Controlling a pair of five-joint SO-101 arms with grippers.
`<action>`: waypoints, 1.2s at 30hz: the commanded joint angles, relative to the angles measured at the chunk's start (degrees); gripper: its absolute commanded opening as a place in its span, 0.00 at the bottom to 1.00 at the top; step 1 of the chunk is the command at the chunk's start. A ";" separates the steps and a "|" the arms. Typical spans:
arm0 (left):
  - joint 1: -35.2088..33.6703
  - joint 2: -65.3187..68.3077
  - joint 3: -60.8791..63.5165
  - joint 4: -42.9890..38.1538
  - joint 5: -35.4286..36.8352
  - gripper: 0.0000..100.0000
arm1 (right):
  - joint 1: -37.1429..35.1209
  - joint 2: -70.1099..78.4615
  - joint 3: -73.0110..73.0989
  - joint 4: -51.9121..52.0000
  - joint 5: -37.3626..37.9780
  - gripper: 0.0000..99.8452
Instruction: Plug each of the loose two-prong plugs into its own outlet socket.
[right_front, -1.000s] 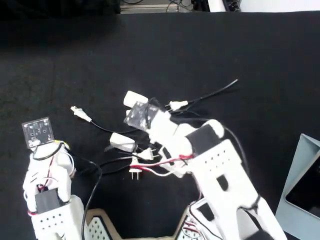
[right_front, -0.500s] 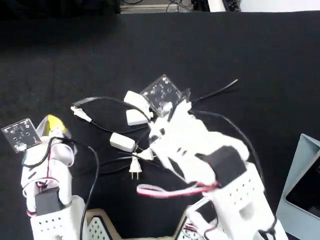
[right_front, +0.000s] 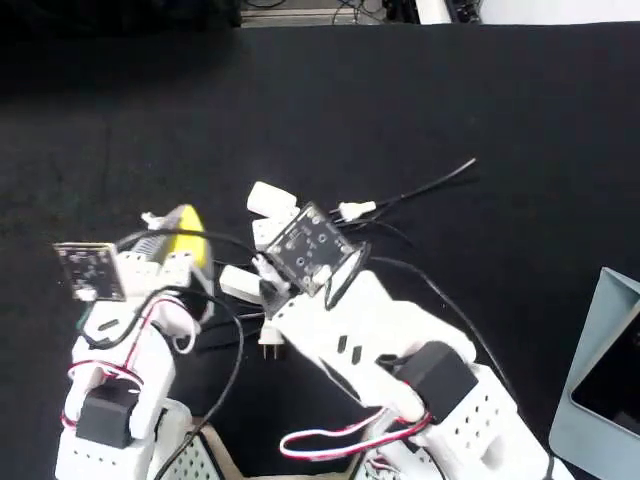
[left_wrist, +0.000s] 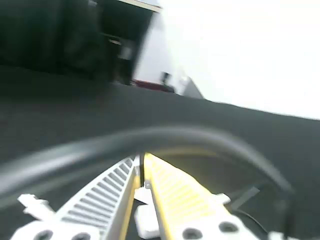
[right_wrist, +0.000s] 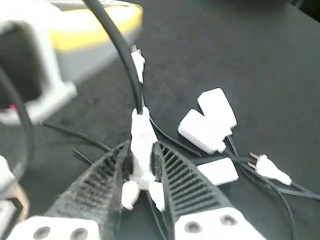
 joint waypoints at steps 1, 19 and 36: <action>8.75 -0.18 -3.47 -1.05 -2.99 0.03 | -2.11 -0.92 -0.31 -1.32 -0.26 0.01; 14.29 -0.18 -4.53 1.32 -17.58 0.03 | -0.62 -1.27 1.54 0.35 -0.62 0.01; -10.07 8.88 -9.19 14.51 -34.02 0.03 | 22.42 -0.92 6.73 -1.14 -6.68 0.01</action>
